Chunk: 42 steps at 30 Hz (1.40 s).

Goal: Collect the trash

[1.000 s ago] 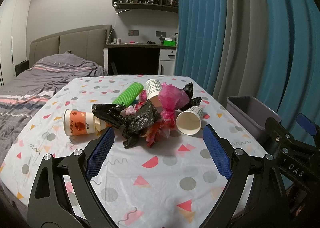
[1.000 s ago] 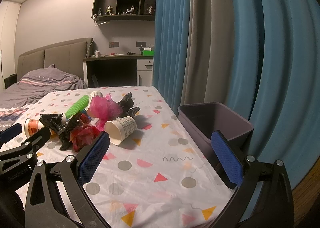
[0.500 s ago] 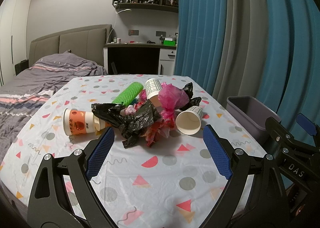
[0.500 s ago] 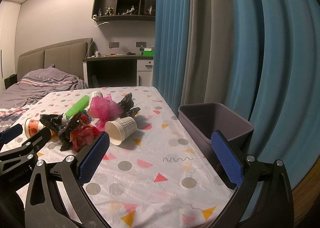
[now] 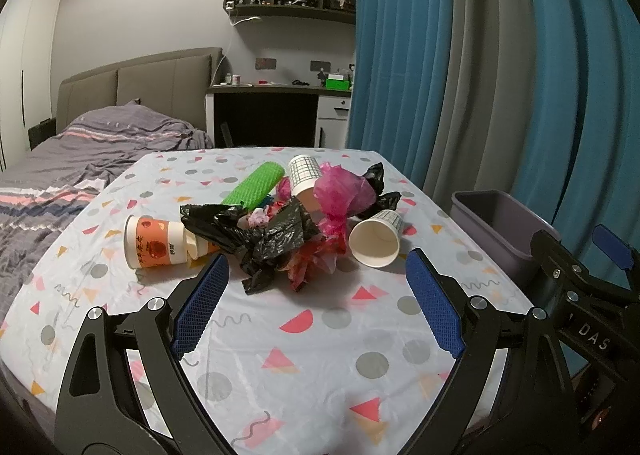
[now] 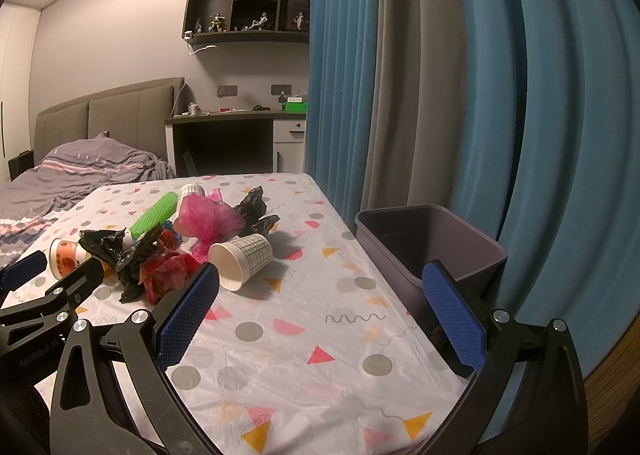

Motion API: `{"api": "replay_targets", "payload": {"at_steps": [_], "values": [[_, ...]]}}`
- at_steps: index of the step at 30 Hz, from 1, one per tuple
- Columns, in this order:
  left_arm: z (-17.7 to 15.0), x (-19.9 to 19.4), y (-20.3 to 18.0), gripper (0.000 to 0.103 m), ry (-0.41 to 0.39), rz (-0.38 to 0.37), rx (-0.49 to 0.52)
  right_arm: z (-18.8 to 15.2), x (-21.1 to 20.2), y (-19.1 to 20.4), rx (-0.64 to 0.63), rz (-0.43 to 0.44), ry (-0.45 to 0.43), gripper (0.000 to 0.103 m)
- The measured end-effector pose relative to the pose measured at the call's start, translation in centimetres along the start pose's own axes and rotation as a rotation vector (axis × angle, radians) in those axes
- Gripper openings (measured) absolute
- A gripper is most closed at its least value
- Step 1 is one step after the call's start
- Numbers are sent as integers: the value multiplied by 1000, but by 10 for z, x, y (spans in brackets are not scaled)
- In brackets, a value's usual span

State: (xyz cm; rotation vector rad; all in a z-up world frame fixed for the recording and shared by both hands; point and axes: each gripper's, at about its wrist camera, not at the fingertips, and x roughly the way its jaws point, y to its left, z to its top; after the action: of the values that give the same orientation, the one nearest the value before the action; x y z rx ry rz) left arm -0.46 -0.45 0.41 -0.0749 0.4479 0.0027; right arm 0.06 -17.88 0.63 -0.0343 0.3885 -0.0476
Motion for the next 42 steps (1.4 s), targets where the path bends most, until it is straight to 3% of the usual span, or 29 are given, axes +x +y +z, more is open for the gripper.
{"api": "replay_targets", "payload": {"at_steps": [42], "values": [[-8, 9, -3, 89, 3, 8, -10, -1, 1, 4, 16, 3, -6, 98]]}}
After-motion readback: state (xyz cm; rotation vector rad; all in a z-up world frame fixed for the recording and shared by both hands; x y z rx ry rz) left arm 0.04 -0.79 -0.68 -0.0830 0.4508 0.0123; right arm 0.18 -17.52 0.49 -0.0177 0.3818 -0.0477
